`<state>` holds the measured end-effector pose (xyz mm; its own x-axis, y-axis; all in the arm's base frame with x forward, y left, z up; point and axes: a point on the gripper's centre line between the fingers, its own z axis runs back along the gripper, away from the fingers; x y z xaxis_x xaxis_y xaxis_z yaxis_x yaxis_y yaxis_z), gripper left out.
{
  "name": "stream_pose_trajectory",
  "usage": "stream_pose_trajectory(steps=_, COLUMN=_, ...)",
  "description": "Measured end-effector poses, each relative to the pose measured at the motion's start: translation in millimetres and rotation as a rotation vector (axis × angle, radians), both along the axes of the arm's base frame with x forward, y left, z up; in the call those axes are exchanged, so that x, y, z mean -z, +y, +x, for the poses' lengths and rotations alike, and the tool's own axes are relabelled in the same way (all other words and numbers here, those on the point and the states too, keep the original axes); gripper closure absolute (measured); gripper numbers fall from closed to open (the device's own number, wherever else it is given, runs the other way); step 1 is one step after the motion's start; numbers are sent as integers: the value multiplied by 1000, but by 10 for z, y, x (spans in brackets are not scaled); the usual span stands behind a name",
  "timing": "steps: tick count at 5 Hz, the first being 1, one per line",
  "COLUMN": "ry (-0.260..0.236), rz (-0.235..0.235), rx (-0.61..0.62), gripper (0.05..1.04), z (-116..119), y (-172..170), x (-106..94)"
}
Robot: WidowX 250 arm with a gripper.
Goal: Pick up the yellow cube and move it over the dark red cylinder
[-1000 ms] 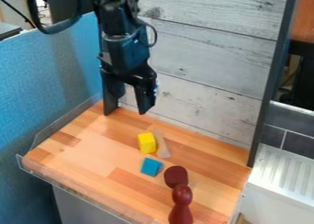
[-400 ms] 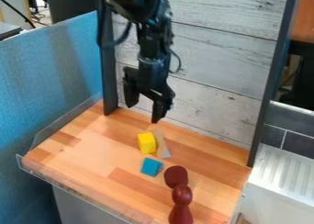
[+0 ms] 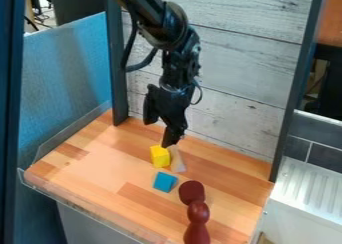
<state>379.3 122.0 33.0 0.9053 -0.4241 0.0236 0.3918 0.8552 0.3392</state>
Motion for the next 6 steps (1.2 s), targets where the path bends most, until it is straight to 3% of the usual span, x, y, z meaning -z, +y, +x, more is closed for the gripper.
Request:
stream_pose_trajectory(steps=1, ry=71, rz=26, rx=31, gripper=84, z=23, y=104, x=221)
stream_pose_trajectory(steps=2, ry=106, rz=32, rx=43, gripper=84, z=129, y=152, x=374)
stream_pose_trajectory(steps=3, ry=144, rz=14, rx=45, gripper=84, z=225, y=205, x=463)
stream_pose_trajectory(steps=5, ry=165, rz=-4, rx=73, gripper=98, z=244, y=203, x=540)
stream_pose_trajectory(steps=6, ry=172, rz=-6, rx=65, gripper=164, z=255, y=207, x=575)
